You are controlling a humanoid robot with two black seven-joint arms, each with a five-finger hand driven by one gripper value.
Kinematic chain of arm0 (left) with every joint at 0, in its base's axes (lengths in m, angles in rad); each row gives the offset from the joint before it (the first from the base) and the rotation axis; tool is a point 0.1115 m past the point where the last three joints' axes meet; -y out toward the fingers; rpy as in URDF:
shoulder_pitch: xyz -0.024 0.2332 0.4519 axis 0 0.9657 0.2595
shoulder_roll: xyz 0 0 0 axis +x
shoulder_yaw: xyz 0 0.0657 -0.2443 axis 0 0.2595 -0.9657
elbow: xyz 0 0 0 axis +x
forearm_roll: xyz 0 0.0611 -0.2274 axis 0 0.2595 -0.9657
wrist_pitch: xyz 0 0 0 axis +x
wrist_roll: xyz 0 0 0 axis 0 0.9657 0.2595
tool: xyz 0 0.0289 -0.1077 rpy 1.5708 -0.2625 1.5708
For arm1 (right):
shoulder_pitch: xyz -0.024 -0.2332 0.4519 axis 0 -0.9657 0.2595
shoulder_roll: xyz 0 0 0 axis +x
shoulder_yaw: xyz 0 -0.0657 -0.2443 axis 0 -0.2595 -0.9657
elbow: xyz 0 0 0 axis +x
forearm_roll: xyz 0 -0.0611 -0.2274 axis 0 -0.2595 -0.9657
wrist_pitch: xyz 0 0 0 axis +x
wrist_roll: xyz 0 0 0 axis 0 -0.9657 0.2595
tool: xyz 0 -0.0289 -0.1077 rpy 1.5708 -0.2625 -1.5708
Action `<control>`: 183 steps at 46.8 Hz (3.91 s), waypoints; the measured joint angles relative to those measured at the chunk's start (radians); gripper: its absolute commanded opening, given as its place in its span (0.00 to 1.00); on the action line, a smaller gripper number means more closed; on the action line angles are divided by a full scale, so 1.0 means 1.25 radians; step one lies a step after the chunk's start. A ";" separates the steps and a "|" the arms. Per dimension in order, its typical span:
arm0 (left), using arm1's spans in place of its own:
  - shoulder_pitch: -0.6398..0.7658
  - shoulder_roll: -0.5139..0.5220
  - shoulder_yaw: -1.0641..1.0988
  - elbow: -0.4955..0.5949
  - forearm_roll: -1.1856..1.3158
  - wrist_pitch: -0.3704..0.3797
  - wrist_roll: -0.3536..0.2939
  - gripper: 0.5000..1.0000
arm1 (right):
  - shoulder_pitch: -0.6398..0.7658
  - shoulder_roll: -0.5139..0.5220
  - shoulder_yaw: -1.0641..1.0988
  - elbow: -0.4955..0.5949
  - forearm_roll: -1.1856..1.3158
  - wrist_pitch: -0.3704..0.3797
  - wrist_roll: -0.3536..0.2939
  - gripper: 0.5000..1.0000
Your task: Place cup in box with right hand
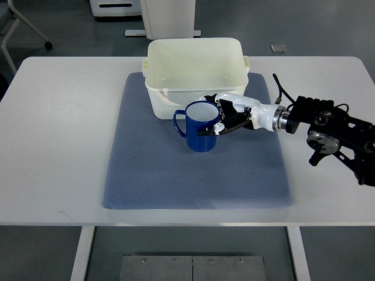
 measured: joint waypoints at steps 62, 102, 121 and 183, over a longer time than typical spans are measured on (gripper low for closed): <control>0.000 0.000 0.000 0.000 0.000 0.000 0.000 1.00 | 0.243 0.074 -0.112 -0.192 0.286 -0.313 -0.081 0.00; 0.000 0.000 0.000 0.000 0.000 0.000 0.000 1.00 | 0.194 0.102 -0.113 -0.186 0.284 -0.345 -0.101 0.00; 0.000 0.000 0.000 0.000 0.000 0.000 0.000 1.00 | 0.187 0.107 -0.112 -0.185 0.284 -0.345 -0.094 0.84; 0.000 0.000 0.000 0.000 0.000 0.000 0.000 1.00 | 0.068 -0.003 0.216 -0.185 0.467 -0.334 -0.084 1.00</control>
